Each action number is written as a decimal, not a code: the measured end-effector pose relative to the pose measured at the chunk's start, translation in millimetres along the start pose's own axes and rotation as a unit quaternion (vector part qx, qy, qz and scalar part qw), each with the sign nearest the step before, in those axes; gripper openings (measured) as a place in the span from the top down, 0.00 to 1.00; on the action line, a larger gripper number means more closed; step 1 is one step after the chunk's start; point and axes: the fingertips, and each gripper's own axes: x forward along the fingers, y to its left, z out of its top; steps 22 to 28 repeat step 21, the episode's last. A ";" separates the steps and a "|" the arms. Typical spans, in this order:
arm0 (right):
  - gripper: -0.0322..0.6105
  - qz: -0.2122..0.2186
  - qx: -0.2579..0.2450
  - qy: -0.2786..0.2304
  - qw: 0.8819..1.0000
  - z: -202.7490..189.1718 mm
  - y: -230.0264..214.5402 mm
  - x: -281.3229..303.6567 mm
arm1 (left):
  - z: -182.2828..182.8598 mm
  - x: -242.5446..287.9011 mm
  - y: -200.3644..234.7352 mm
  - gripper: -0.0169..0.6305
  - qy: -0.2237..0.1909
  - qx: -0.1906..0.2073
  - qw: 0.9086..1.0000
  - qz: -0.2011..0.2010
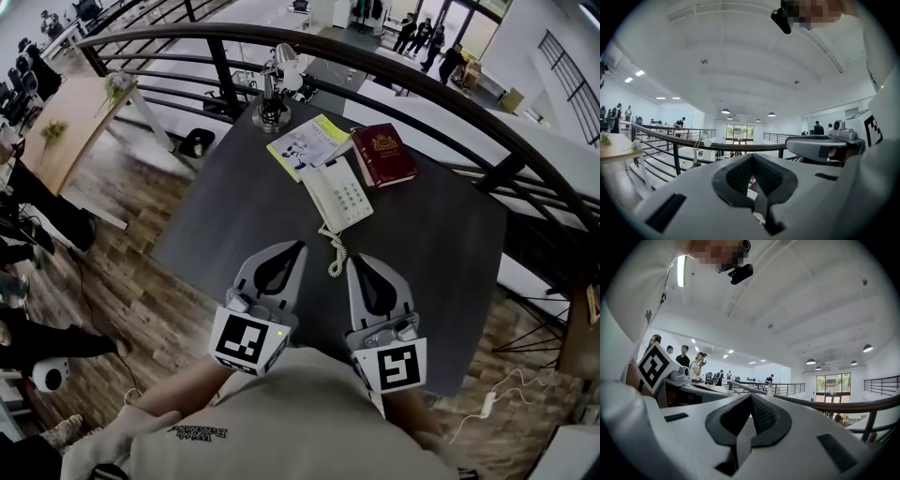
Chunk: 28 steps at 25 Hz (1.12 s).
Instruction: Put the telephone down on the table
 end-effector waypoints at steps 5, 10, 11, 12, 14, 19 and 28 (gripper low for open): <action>0.95 0.007 -0.003 0.005 1.000 -2.5 4.3 3.0 | 12.1 -3.9 6.8 0.97 -0.024 0.017 0.999 0.016; 0.95 0.008 -0.003 0.005 1.000 2.5 7.7 7.4 | 17.0 -8.6 11.0 0.97 -0.028 0.026 0.999 0.019; 0.95 0.007 -0.004 0.006 1.000 3.1 7.3 8.0 | 17.0 -9.4 11.4 0.97 -0.027 0.026 0.999 0.020; 0.95 0.004 -0.004 0.007 1.000 3.8 6.5 8.4 | 17.7 -10.1 11.7 0.97 -0.027 0.029 0.999 0.020; 0.95 0.000 -0.004 0.007 1.000 5.7 4.9 8.9 | 20.3 -12.0 12.8 0.97 -0.032 0.033 0.999 0.020; 0.95 -0.004 -0.009 0.005 1.000 6.7 6.3 13.4 | 17.6 -16.1 19.6 0.97 -0.028 0.027 0.999 0.021; 0.95 -0.003 -0.013 0.005 1.000 6.4 7.5 17.2 | 14.5 -16.1 22.9 0.97 -0.021 0.027 0.999 0.021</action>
